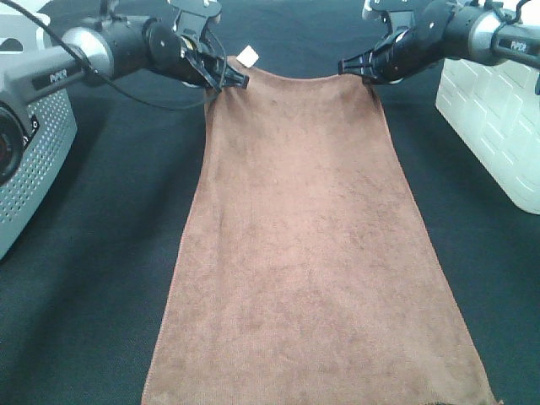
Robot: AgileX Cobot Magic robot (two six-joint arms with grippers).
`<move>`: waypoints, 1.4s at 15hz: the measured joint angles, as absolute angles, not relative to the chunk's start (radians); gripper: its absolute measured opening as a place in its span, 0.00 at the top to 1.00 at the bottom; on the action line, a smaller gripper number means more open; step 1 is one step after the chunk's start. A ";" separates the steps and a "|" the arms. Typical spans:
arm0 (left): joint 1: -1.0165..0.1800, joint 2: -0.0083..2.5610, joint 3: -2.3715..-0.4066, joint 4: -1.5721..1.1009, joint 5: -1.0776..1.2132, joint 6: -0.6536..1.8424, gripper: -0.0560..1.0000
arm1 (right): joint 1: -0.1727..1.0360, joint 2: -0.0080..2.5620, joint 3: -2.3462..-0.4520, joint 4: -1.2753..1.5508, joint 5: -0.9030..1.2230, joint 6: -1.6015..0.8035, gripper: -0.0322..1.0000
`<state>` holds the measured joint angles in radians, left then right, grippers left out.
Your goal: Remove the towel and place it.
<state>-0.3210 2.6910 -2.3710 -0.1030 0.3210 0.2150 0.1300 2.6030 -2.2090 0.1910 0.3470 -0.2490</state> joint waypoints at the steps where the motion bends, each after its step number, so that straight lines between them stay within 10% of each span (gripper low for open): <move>1: -0.321 2.701 -2.371 -0.105 0.306 0.215 0.94 | 0.130 2.617 -2.209 0.191 0.340 -0.249 0.97; 13: -0.321 2.753 -2.371 -0.112 0.183 0.215 0.86 | 0.130 2.641 -2.209 0.191 0.262 -0.282 0.78; 17: -0.321 2.757 -2.371 -0.112 0.128 0.215 0.47 | 0.130 2.641 -2.209 0.191 0.236 -0.328 0.40; 21: -0.321 2.768 -2.371 -0.109 0.128 0.215 0.24 | 0.130 2.641 -2.209 0.191 0.259 -0.329 0.34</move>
<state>-0.3210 2.7680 -2.3710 -0.1090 0.1280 0.2150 0.1300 2.6410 -2.2090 0.1910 0.2590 -0.3290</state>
